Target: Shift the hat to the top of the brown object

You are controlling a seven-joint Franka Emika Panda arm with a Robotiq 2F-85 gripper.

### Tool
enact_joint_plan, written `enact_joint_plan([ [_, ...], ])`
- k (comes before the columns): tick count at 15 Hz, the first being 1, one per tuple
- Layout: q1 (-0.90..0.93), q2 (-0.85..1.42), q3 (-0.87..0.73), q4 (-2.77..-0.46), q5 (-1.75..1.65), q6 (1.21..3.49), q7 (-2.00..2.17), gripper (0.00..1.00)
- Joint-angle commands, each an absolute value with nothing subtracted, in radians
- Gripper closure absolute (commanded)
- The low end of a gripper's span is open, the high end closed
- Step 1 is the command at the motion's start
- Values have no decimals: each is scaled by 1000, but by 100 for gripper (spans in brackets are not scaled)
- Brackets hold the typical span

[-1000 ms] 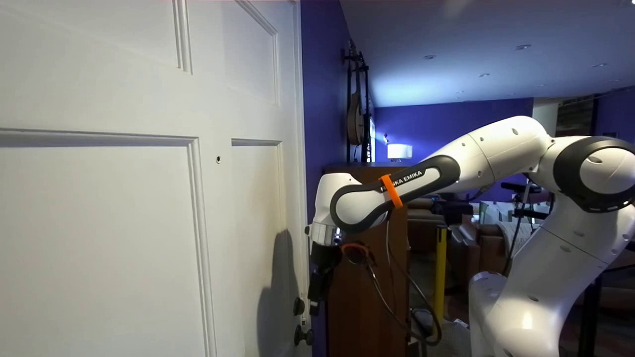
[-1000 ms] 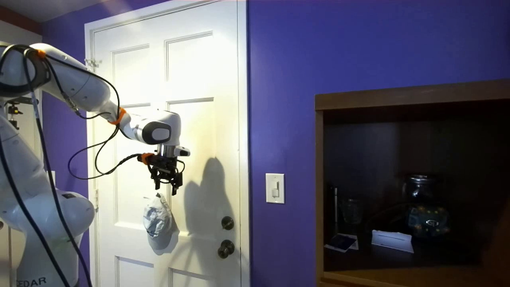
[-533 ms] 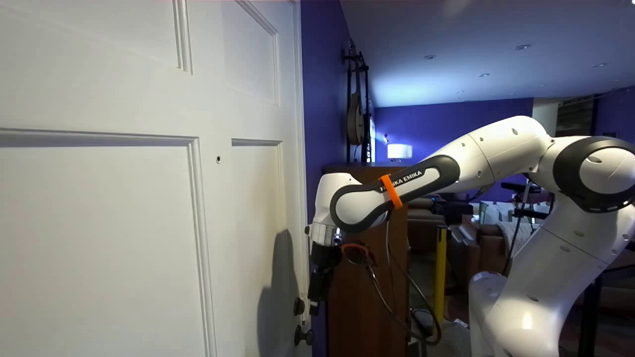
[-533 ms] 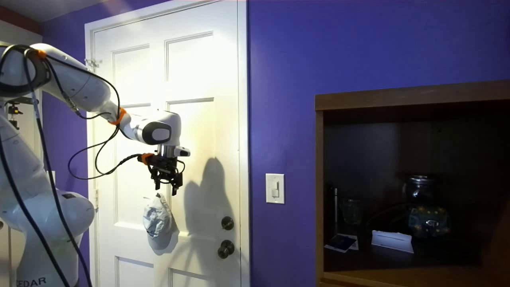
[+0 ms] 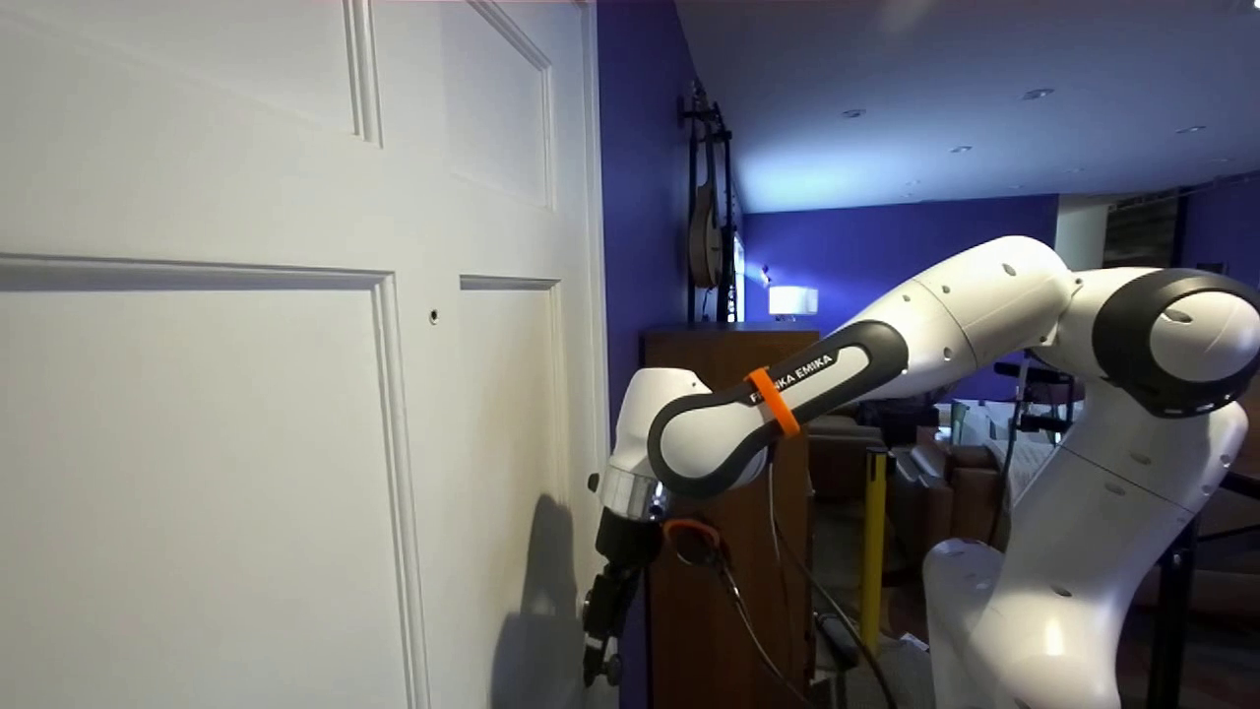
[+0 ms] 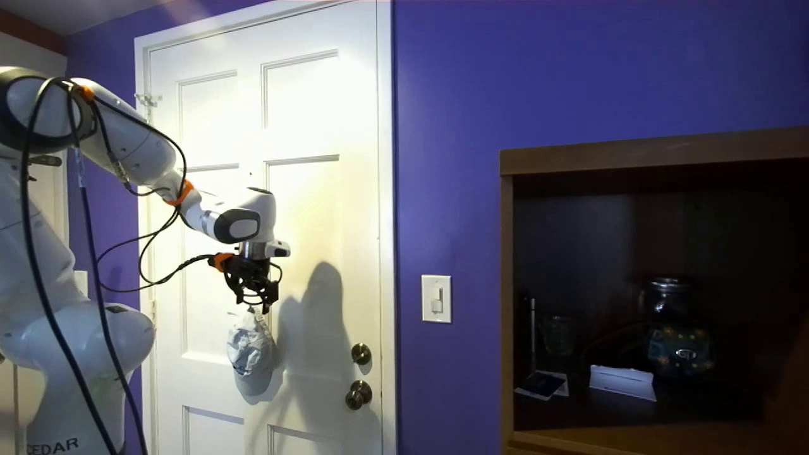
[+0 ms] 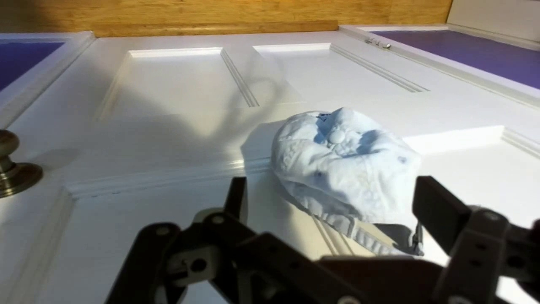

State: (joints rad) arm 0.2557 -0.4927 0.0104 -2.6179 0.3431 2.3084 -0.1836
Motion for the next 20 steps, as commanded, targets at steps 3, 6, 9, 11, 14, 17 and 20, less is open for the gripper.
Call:
enact_joint_plan([
  [3, 332, -386, 8, -2666, 457, 2493, -310, 0],
  [6, 364, -332, 0, -2668, 499, 2600, -387, 0],
  [9, 425, -289, -29, -2651, 621, 2667, -511, 0],
  [11, 445, -271, -36, -2637, 690, 2656, -582, 25],
  [14, 426, -260, -16, -2629, 731, 2642, -631, 41],
  [17, 414, -266, -6, -2622, 753, 2638, -670, 64],
  [20, 418, -263, -11, -2605, 784, 2631, -726, 84],
])
